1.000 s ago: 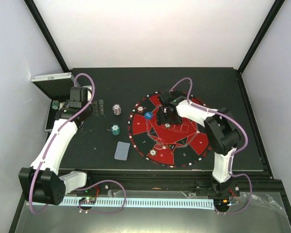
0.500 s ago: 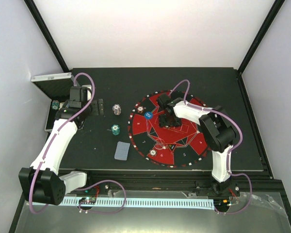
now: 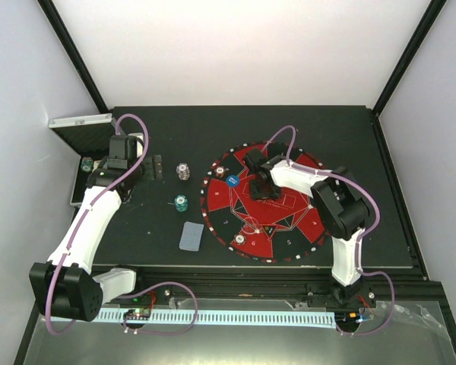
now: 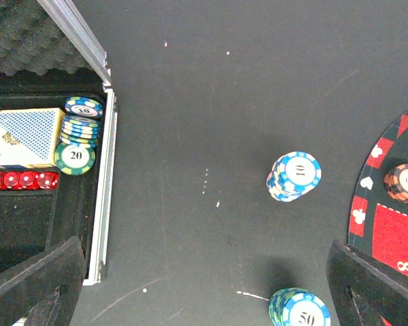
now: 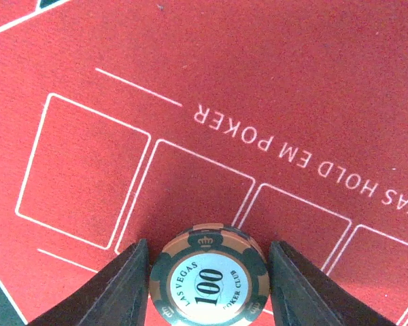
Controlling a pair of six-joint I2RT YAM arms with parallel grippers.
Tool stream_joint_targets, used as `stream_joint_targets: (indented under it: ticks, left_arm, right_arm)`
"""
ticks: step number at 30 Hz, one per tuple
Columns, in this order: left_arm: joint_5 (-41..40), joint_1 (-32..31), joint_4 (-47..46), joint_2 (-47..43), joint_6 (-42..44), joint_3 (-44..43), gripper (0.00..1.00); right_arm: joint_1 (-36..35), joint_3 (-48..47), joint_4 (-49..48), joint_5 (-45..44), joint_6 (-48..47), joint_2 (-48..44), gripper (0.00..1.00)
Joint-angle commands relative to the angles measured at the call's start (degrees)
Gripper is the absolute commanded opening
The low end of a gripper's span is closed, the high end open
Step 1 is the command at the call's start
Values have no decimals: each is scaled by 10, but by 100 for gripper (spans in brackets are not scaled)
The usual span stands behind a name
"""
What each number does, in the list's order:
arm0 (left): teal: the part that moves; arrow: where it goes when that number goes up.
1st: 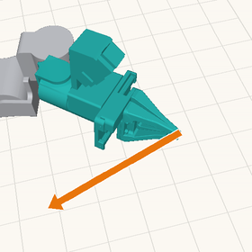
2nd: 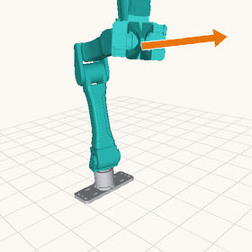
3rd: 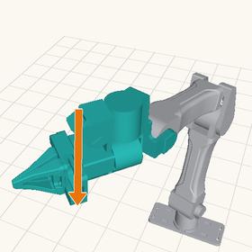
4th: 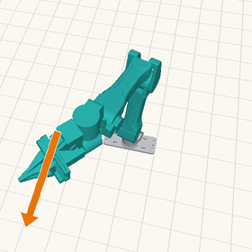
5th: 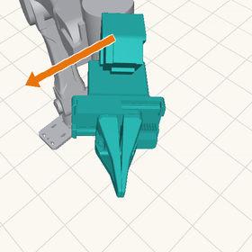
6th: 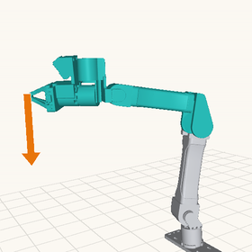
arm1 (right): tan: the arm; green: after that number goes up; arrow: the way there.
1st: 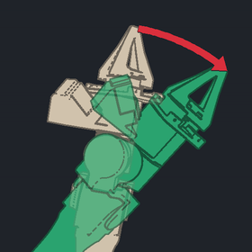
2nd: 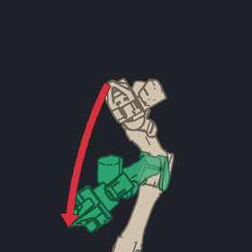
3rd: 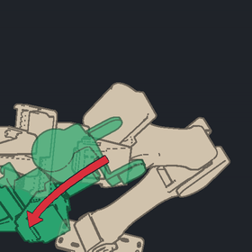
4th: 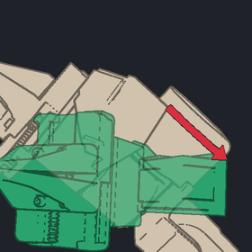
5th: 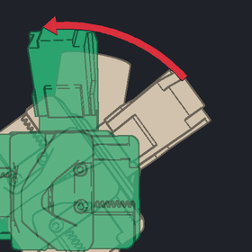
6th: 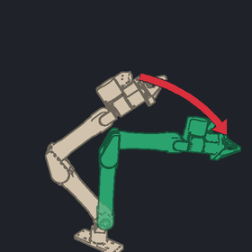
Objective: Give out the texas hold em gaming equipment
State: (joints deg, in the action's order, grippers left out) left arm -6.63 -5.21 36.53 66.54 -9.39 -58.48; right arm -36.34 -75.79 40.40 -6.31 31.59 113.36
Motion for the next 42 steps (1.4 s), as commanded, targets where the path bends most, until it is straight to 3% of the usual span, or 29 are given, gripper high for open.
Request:
stream_joint_targets:
  ticks: [1,6,14,21,30,42]
  left_arm:
    - [-4,4,-6,3,8,-16,99]
    - [-8,4,-5,2,7,-15,99]
    - [-15,4,-7,3,9,-13,99]
    - [-17,4,-6,5,9,-11,99]
    - [-16,4,-7,9,9,-10,99]
    - [-15,4,-6,16,11,-12,99]
  right_arm:
    - [-5,28,-7,20,5,6,47]
    - [-5,41,-14,6,3,-19,39]
    - [6,48,-5,-39,-10,-88,38]
    - [92,59,-6,-44,-54,-122,38]
    - [217,-20,-6,-39,-110,-56,38]
    - [237,-141,24,-37,-132,54,38]
